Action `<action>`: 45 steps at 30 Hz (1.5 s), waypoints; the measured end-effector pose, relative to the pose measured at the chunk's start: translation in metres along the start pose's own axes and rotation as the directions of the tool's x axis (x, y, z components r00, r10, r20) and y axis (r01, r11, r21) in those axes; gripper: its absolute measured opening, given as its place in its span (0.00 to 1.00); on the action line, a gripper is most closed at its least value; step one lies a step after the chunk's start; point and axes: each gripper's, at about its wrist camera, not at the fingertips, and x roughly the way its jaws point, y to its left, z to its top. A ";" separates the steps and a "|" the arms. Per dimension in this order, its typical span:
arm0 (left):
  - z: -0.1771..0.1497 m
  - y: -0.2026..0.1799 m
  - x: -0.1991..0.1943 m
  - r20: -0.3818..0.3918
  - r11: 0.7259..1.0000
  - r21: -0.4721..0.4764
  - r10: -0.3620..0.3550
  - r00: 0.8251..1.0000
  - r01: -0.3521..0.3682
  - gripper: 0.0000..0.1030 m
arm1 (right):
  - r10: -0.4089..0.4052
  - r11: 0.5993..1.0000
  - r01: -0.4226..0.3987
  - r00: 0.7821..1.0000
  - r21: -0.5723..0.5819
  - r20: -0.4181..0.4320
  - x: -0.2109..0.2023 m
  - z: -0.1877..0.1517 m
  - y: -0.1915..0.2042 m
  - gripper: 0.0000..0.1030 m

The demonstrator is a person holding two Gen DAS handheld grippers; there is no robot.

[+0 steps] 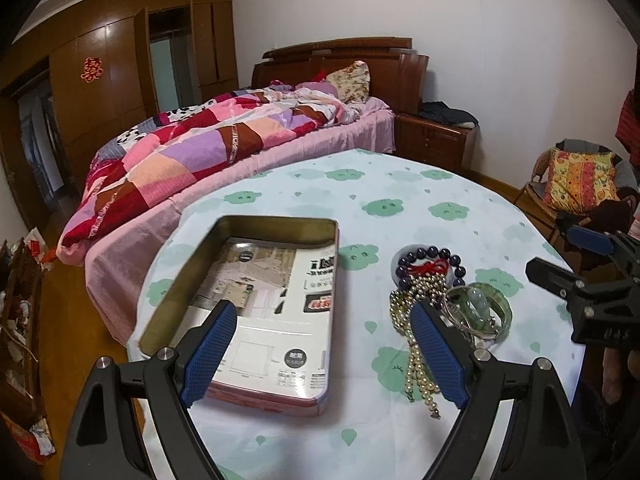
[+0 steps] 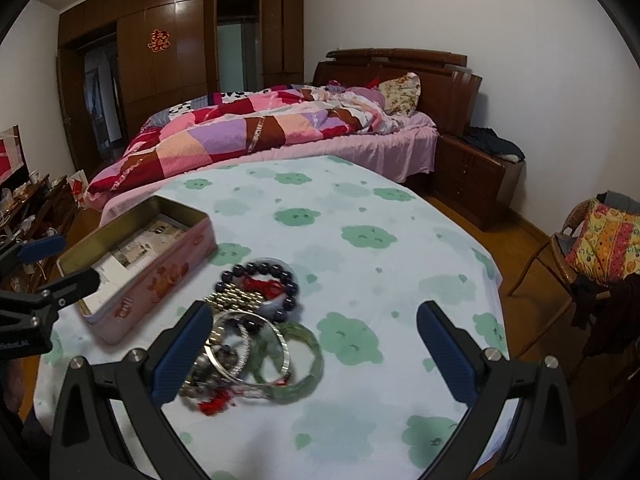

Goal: Organize jewelry
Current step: 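Reach into the jewelry pile and grasp the brown bead bracelet with the left tool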

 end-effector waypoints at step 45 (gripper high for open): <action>-0.031 -0.065 0.056 -0.193 0.966 0.153 -0.176 0.965 0.207 0.26 | 0.178 0.984 -0.178 0.970 0.014 -0.166 0.031 -0.025 -0.006 0.28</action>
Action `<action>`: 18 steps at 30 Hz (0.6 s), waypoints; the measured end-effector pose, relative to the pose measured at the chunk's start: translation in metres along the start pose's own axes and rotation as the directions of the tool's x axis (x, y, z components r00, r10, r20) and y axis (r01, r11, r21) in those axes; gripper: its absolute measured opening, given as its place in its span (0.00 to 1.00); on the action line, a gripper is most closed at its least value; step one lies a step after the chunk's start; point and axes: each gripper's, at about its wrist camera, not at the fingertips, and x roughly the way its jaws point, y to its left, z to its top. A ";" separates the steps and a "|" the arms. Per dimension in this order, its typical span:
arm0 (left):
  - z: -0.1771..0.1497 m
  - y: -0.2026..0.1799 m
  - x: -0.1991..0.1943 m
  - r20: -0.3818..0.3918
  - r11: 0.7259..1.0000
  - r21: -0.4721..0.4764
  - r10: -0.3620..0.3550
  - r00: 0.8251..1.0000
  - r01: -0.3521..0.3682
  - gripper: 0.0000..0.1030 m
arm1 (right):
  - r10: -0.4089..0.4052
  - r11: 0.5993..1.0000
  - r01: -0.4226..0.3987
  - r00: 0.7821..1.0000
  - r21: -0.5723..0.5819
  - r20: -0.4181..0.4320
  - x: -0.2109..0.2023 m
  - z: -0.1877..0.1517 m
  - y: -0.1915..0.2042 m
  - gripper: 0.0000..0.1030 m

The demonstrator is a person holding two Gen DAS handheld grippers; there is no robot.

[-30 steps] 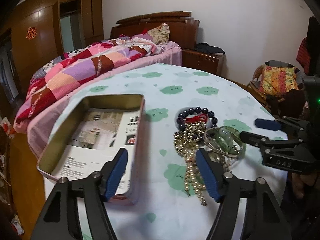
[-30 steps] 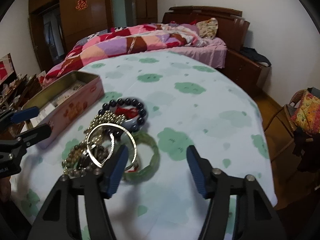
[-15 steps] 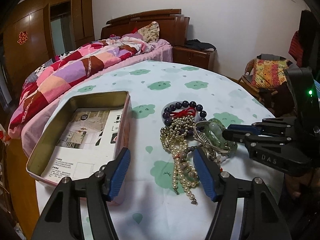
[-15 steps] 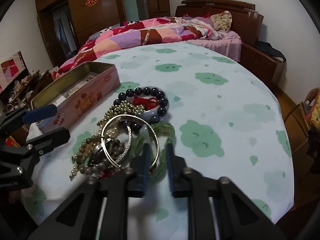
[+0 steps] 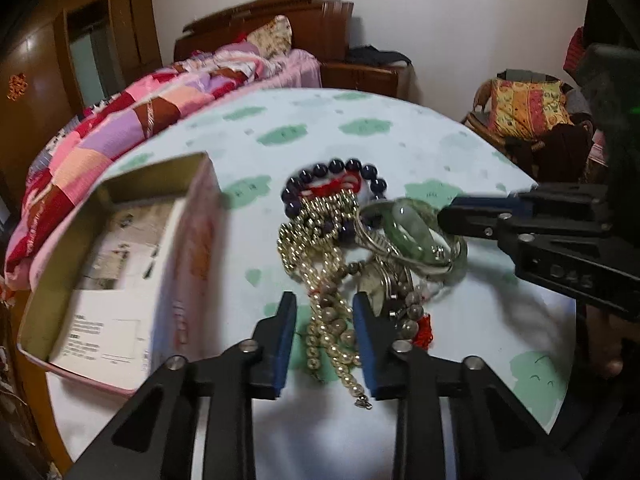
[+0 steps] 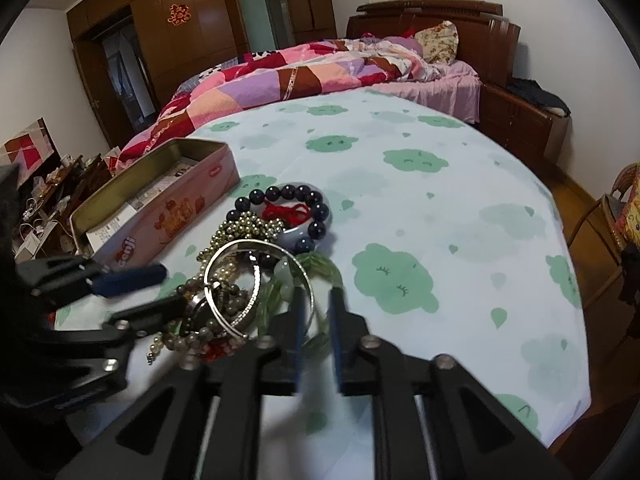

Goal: Organize jewelry
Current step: 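Reach into the jewelry pile and grasp the brown bead bracelet with the left tool, then grasp the silver bangle with the right tool while the left tool holds the bead bracelet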

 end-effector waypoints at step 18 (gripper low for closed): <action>0.021 0.008 -0.063 0.217 1.000 -0.015 0.010 0.976 -0.006 0.08 | 0.005 1.000 -0.005 1.000 -0.009 0.006 -0.002 -0.006 0.005 0.47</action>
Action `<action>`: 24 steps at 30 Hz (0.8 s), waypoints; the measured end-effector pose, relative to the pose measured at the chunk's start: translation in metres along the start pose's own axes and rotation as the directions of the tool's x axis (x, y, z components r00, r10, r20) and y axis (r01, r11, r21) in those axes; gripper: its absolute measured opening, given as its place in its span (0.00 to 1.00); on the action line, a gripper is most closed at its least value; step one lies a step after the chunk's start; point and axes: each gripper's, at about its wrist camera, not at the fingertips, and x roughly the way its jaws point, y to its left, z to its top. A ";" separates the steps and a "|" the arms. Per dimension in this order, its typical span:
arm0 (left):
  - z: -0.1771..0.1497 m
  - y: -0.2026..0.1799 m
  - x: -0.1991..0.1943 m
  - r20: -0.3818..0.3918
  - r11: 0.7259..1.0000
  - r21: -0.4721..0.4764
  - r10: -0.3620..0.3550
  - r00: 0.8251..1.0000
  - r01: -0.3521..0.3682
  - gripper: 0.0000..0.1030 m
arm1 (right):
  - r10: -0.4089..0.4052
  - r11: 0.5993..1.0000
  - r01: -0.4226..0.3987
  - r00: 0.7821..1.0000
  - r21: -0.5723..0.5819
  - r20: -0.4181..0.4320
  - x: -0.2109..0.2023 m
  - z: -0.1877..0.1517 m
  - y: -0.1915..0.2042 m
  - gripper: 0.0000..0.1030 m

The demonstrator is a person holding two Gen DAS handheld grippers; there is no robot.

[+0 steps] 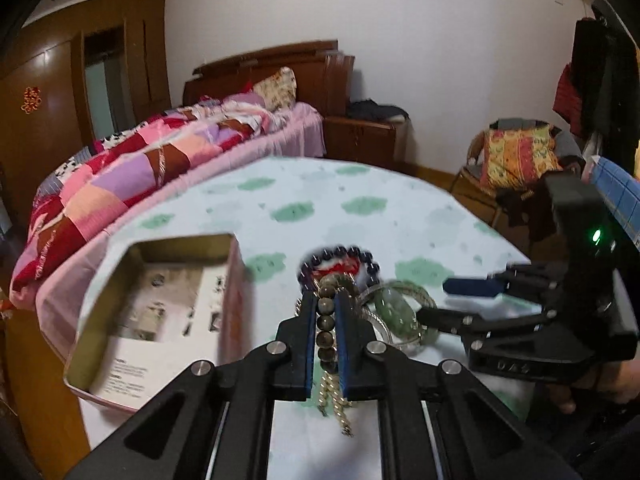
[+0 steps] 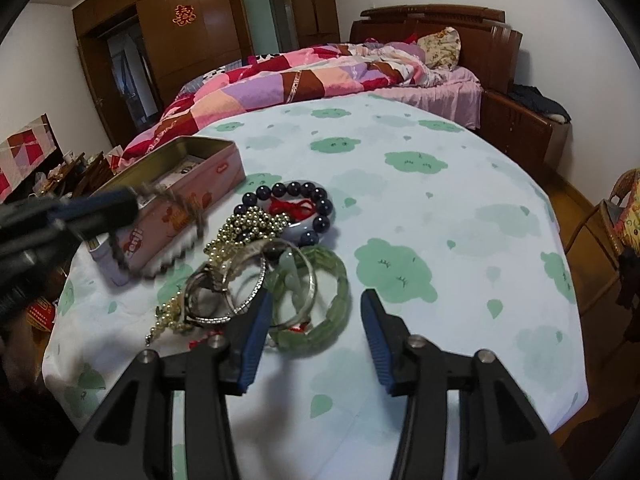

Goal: Organize jewelry
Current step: 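Grasp the silver bangle with the right tool while the left tool holds the bead bracelet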

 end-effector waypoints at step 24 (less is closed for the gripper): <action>-0.003 0.016 0.007 -0.033 0.999 -0.042 0.004 0.999 -0.005 0.08 | -0.014 0.988 0.007 0.999 -0.157 -0.044 0.028 0.006 0.024 0.63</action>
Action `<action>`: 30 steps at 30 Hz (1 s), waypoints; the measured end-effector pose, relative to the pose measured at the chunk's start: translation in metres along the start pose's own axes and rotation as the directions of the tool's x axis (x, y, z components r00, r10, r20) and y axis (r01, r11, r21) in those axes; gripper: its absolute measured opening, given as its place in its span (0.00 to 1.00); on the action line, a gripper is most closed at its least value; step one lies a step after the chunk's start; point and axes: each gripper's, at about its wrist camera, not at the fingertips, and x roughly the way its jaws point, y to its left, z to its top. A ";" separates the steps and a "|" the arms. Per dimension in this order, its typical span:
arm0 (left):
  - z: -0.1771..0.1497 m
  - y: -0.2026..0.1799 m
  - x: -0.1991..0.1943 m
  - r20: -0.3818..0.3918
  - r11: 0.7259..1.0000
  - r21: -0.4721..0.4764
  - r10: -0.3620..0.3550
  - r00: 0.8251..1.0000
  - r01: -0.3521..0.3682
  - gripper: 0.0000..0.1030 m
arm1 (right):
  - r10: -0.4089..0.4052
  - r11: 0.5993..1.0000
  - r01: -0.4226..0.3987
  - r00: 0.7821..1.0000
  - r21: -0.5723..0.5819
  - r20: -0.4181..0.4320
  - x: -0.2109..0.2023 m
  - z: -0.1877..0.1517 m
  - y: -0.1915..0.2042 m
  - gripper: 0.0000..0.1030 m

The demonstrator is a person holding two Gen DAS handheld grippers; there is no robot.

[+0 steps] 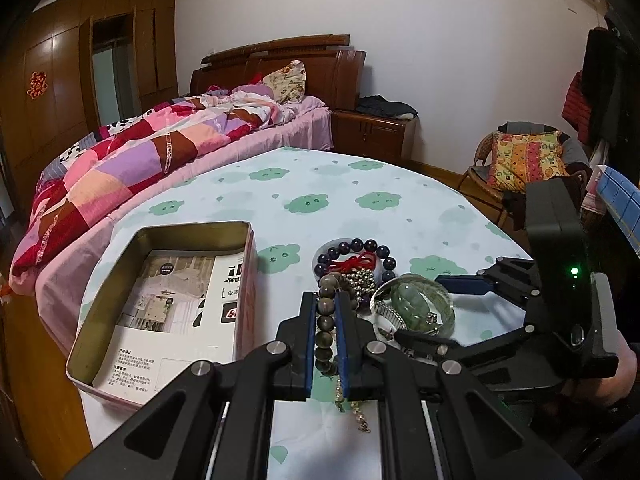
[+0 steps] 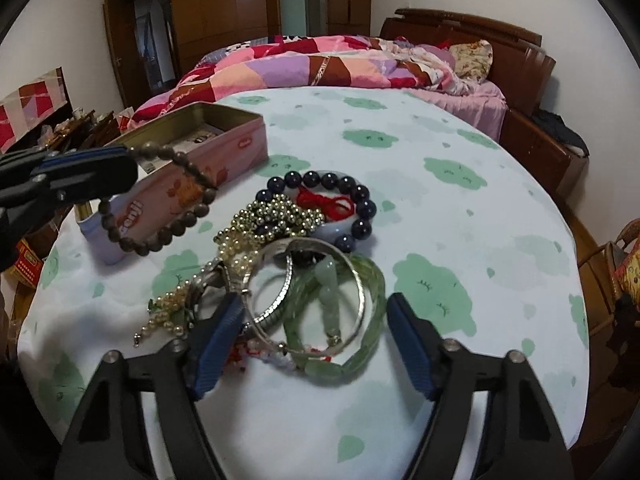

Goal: Organize jewelry
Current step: 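Grasp the silver bangle with the right tool while the left tool holds the bead bracelet, then carry both pieces over the tin box and open both tools to drop them inside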

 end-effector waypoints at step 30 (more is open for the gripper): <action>0.023 0.064 -0.009 0.044 0.992 -0.065 0.114 0.992 -0.111 0.08 | 0.044 0.999 -0.040 0.988 -0.030 0.147 -0.022 0.058 0.019 0.60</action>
